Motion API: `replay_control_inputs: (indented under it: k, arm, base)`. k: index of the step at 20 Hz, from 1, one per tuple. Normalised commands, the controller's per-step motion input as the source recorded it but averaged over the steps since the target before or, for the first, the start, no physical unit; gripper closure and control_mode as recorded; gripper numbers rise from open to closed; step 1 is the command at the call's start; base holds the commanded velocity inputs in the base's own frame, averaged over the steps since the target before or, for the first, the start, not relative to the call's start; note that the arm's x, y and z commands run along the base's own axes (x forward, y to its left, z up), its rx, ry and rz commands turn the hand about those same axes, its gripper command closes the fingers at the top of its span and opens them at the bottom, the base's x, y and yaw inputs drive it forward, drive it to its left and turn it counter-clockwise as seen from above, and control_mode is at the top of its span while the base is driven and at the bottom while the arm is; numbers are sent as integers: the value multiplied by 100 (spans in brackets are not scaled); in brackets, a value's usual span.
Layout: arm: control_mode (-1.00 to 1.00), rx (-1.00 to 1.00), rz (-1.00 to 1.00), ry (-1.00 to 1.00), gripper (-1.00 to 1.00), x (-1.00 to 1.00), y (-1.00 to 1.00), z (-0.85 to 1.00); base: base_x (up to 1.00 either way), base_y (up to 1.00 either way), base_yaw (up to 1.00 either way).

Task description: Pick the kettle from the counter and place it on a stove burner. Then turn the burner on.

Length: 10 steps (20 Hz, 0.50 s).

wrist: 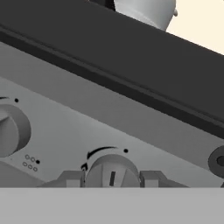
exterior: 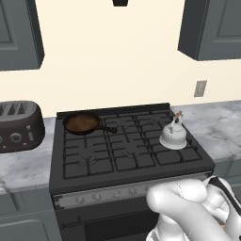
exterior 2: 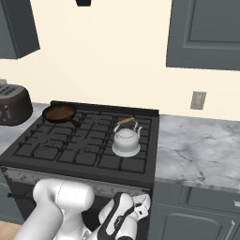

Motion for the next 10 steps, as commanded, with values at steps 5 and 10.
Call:
replay_control_inputs:
  k: [5, 10]
  arm:
    - [-100, -20, 20, 7, 100, 0, 0, 7]
    - [-100, -18, 21, 2, 100, 0, 0, 9]
  base:
    - [0, 0, 0]
    - [0, 0, 0]
